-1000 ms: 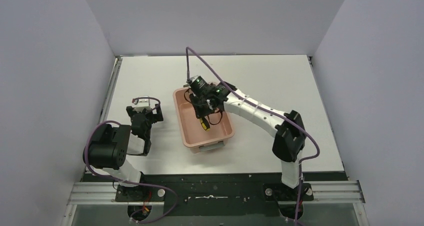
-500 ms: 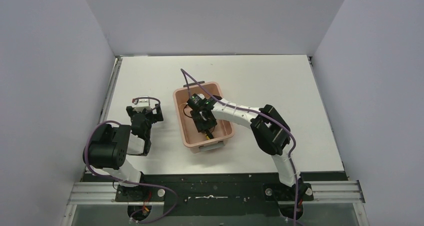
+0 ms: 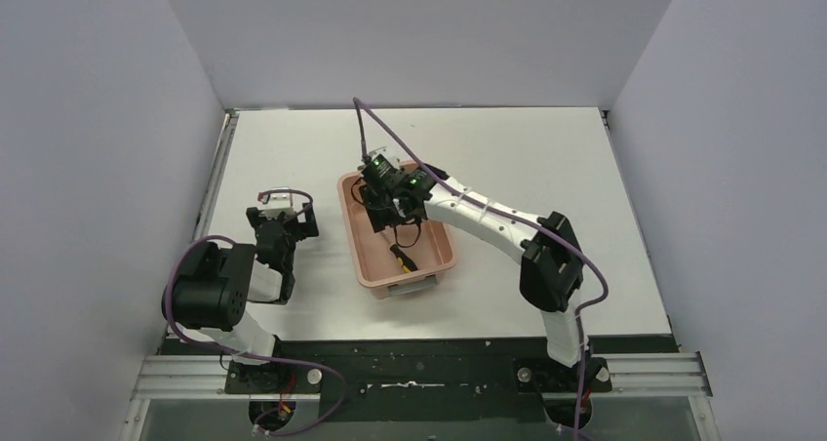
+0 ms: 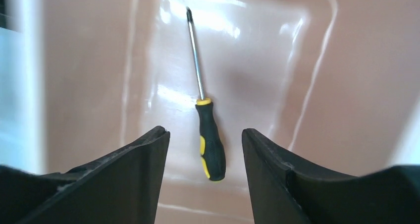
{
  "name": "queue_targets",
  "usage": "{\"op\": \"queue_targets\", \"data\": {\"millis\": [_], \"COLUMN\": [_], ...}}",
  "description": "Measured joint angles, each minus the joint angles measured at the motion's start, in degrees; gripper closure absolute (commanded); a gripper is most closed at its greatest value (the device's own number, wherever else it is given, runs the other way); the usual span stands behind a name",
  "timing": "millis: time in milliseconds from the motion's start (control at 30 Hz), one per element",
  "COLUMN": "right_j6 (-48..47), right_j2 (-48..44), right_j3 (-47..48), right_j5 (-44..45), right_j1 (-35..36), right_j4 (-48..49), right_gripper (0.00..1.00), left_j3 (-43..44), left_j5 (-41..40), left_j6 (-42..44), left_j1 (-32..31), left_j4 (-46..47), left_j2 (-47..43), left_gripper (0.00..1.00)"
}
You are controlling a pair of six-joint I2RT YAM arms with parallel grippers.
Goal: Put the screwdriver in the bin
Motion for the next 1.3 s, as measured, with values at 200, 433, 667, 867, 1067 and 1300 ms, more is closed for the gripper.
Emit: {"op": "queue_targets", "data": {"millis": [200, 433, 667, 867, 1067, 1300], "right_j6": [-2.3, -8.2, -14.1, -15.6, -15.8, -15.8], "right_j2": [-10.7, -29.9, -43.3, -50.2, -51.2, -51.2], "right_j3": [4.2, -10.9, -42.0, -64.8, -75.6, -78.1], "right_j5": [3.6, 7.6, 12.2, 11.9, 11.8, 11.6], "right_j1": [0.2, -9.3, -21.8, -31.0, -32.4, -32.5], "right_j4": [-0.7, 10.6, 29.5, 46.0, 57.2, 63.1], "right_gripper": [0.00, 0.00, 0.00, 0.00, 0.00, 0.00], "left_j3": [0.0, 0.0, 0.0, 0.0, 0.0, 0.0], "left_j5": [0.0, 0.0, 0.0, 0.0, 0.0, 0.0], "left_j6": [0.0, 0.0, 0.0, 0.0, 0.0, 0.0], "left_j1": [0.0, 0.0, 0.0, 0.0, 0.0, 0.0], "left_j4": [0.0, 0.0, 0.0, 0.0, 0.0, 0.0], "left_j2": [0.0, 0.0, 0.0, 0.0, 0.0, 0.0], "left_gripper": [0.03, 0.03, 0.03, 0.03, 0.03, 0.03]}}
